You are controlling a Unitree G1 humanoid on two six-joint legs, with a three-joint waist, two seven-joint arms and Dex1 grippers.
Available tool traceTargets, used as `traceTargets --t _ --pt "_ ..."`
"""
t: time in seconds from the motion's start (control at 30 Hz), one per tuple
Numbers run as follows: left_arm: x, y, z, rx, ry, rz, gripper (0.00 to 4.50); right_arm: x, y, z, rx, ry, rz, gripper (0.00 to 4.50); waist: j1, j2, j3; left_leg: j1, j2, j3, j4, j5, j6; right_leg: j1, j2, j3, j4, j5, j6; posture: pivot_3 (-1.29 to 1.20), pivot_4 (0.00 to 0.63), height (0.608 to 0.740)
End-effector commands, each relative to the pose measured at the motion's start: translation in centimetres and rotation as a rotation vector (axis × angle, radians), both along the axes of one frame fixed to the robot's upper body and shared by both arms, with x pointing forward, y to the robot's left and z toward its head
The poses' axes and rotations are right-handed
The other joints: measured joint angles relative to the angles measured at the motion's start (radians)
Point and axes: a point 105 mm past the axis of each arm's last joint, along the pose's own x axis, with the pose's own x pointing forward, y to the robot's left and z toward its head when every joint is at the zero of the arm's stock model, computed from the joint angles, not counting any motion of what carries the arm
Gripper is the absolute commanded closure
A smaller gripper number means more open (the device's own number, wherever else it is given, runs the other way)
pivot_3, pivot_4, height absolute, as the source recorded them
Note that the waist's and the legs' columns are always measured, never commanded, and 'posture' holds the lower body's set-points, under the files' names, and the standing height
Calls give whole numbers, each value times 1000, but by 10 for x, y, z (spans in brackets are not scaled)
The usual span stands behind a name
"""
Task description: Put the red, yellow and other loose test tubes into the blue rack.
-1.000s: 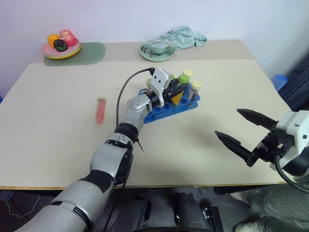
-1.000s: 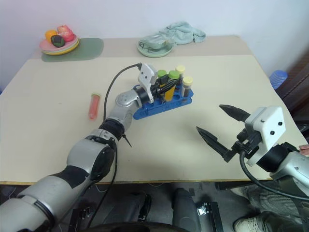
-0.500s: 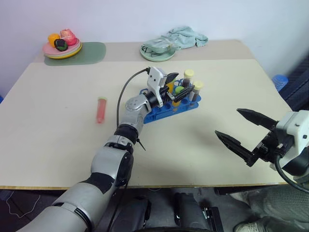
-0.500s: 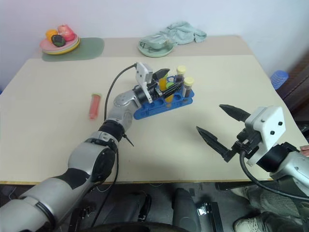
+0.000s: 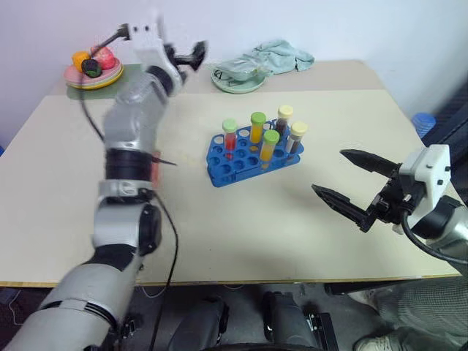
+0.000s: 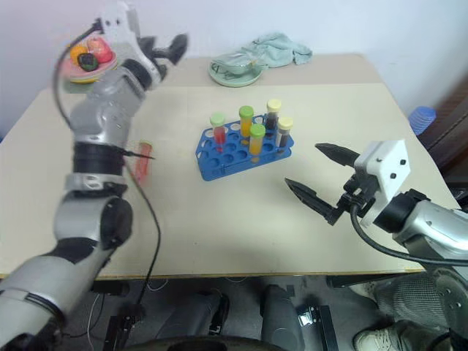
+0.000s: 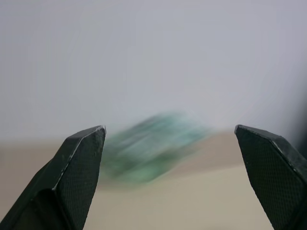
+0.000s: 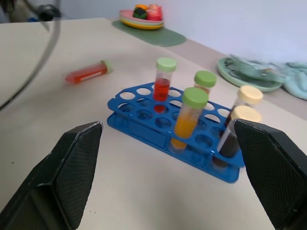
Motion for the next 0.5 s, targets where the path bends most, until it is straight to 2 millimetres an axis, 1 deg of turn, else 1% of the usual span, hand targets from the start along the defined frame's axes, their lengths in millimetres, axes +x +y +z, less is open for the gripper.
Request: traceTargets --t 0.03,0.1,0.17,0.27,0.43,0.5 --pt "-10 19 -14 45 265 128 88 4 4 6 -10 -32 39 0 2 -1 1 0 0 -1 0 0 0 0 0 0 0 0 0 0 150 740" --pt "-21 25 -30 33 464 118 88 9 6 5 -11 -32 60 0 3 -2 1 -2 0 -1 1 0 0 -1 0 -1 -1 0 0 0 150 740" --pt "-30 32 -38 10 576 120 88 12 7 4 -10 -33 76 0 0 -3 2 -2 0 -1 0 0 0 -1 0 -1 -1 0 0 0 150 740" --pt "-40 43 -48 -24 689 140 88 16 9 3 -9 -35 95 0 -4 -2 1 -2 0 -1 0 0 -1 -2 0 -1 -1 0 0 0 150 740" --pt "-51 56 -68 -35 819 182 88 18 11 1 -11 -36 112 0 -5 -2 1 -1 0 -1 0 -1 -2 -2 0 -1 1 0 0 0 150 740" --pt "-54 59 -74 -34 848 191 88 18 11 1 -11 -37 114 0 -3 -2 1 -1 0 -1 0 -1 -1 -2 0 -1 1 0 0 0 150 740"
